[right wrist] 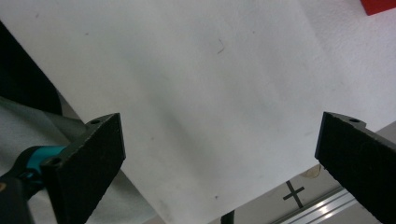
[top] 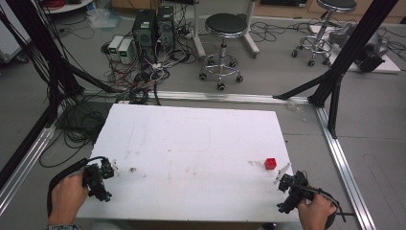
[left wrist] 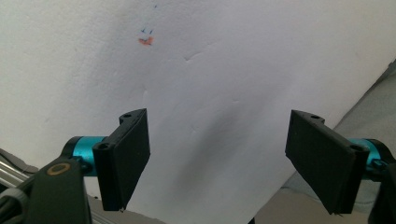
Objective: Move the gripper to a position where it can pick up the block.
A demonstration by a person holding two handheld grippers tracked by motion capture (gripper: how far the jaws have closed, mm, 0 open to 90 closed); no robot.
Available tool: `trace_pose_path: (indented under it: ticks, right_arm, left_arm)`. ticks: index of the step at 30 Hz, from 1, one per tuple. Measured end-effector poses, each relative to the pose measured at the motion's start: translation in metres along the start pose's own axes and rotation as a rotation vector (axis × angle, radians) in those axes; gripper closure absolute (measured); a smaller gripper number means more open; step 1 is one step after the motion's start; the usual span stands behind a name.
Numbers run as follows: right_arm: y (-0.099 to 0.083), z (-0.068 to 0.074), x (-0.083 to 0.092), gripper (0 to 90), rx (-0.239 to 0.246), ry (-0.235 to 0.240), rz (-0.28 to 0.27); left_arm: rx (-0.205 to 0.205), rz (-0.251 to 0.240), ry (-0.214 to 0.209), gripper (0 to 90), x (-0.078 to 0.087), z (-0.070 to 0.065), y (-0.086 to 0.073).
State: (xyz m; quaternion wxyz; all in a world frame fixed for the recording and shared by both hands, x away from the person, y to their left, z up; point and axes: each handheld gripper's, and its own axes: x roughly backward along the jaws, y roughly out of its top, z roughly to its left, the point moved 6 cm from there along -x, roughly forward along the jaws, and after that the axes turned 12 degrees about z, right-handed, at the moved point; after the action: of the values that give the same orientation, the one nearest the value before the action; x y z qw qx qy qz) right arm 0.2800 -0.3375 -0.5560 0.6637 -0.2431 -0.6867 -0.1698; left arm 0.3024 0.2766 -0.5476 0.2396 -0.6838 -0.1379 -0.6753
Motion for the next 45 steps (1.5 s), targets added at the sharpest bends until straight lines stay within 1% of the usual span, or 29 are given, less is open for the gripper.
trace_pose_path:
  ticks: [6,10,13,15,16,17,18,20,22,24,25,26,28,29,30,31,33,34,35,36,37,38,39,40,41,42,43,44,45]
  right_arm:
    - [-0.004,-0.002,0.006,0.8,0.012,0.007,-0.013]
    - [-0.006,-0.006,0.011,0.8,0.040,0.018,-0.014]
    - [-0.007,-0.008,0.012,0.8,0.050,0.023,-0.018]
    - [-0.009,-0.012,0.015,0.7,0.080,0.029,-0.021]
    - [-0.009,-0.012,0.015,0.7,0.080,0.029,-0.021]
    - [-0.009,-0.015,0.017,0.8,0.105,0.030,-0.026]
    - [-0.009,-0.015,0.017,0.8,0.105,0.030,-0.026]
    - [-0.010,-0.020,0.022,0.7,0.140,0.031,-0.037]
    - [-0.010,-0.024,0.024,0.8,0.169,0.034,-0.052]
    - [-0.010,-0.027,0.027,0.8,0.191,0.043,-0.056]
    - [-0.010,-0.027,0.027,0.8,0.191,0.043,-0.056]
    - [-0.009,-0.030,0.030,0.8,0.220,0.045,-0.063]
    - [-0.009,-0.035,0.033,0.8,0.249,0.036,-0.070]
    - [-0.009,-0.035,0.033,0.8,0.249,0.036,-0.070]
    - [-0.009,-0.040,0.037,0.8,0.275,0.025,-0.072]
    - [-0.009,-0.040,0.037,0.8,0.275,0.025,-0.072]
    - [-0.007,-0.048,0.044,0.7,0.317,0.018,-0.077]
    - [-0.007,-0.048,0.044,0.7,0.317,0.018,-0.077]
    - [-0.005,-0.051,0.047,0.8,0.350,0.022,-0.070]
    - [-0.005,-0.051,0.047,0.8,0.350,0.022,-0.070]
    - [-0.003,-0.056,0.051,0.8,0.377,0.022,-0.055]
    - [-0.003,-0.056,0.051,0.8,0.377,0.022,-0.055]
    - [-0.001,-0.059,0.053,0.7,0.389,0.020,-0.050]
    - [0.000,-0.062,0.055,0.8,0.396,0.014,-0.047]
    - [0.002,-0.067,0.059,0.8,0.418,0.004,-0.041]
    - [0.002,-0.067,0.059,0.8,0.418,0.004,-0.041]
    - [0.005,-0.072,0.062,0.8,0.441,-0.008,-0.036]
    - [0.006,-0.075,0.064,0.8,0.453,-0.015,-0.038]
    - [0.006,-0.075,0.064,0.8,0.453,-0.015,-0.038]
  left_arm:
    - [-0.001,0.001,0.004,22.2,0.000,-0.001,0.000]
    - [-0.008,0.002,0.003,22.2,0.000,-0.002,0.002]
    - [-0.012,0.001,0.003,22.2,-0.001,-0.003,0.004]
    - [-0.013,0.003,0.002,22.2,-0.001,-0.004,0.004]
    - [-0.014,0.002,0.002,22.2,-0.001,-0.004,0.004]
    - [-0.014,0.003,0.004,22.2,0.000,-0.004,0.004]
    - [-0.014,0.006,0.006,22.2,0.000,-0.004,0.004]
    - [-0.010,0.000,0.003,22.2,0.000,-0.004,0.005]
    - [-0.020,0.003,0.004,22.2,0.000,-0.004,0.005]
    - [-0.023,0.003,0.005,22.2,0.000,-0.005,0.006]
    - [-0.025,0.003,0.006,22.2,0.001,-0.005,0.006]
    - [-0.026,0.003,0.007,22.2,0.001,-0.005,0.006]
    - [-0.027,0.001,0.008,22.2,0.001,-0.005,0.006]
    - [-0.027,0.001,0.008,22.2,0.001,-0.005,0.006]
    - [-0.020,-0.004,0.007,22.2,0.001,-0.005,0.006]
    - [-0.019,-0.006,0.006,22.2,0.001,-0.005,0.006]
    - [-0.017,-0.003,0.006,22.2,0.000,-0.005,0.006]
    - [-0.017,-0.001,0.006,22.2,0.000,-0.005,0.006]
    - [-0.017,-0.003,0.004,22.2,0.000,-0.005,0.006]
    - [-0.017,-0.004,0.005,22.3,0.000,-0.005,0.006]
    - [-0.020,-0.006,0.004,22.2,0.000,-0.005,0.006]
    - [-0.023,-0.004,0.005,22.2,0.001,-0.005,0.006]
    - [-0.021,-0.009,0.010,22.2,0.001,-0.005,0.006]
    - [-0.019,-0.010,0.012,22.2,0.001,-0.005,0.006]
    - [-0.019,-0.011,0.010,22.2,0.001,-0.005,0.006]
    - [-0.021,-0.013,0.010,22.2,0.002,-0.005,0.006]
    - [-0.022,-0.013,0.015,22.2,0.003,-0.004,0.005]
    - [-0.021,-0.013,0.016,22.2,0.003,-0.004,0.005]
    - [-0.021,-0.013,0.015,22.2,0.003,-0.004,0.005]
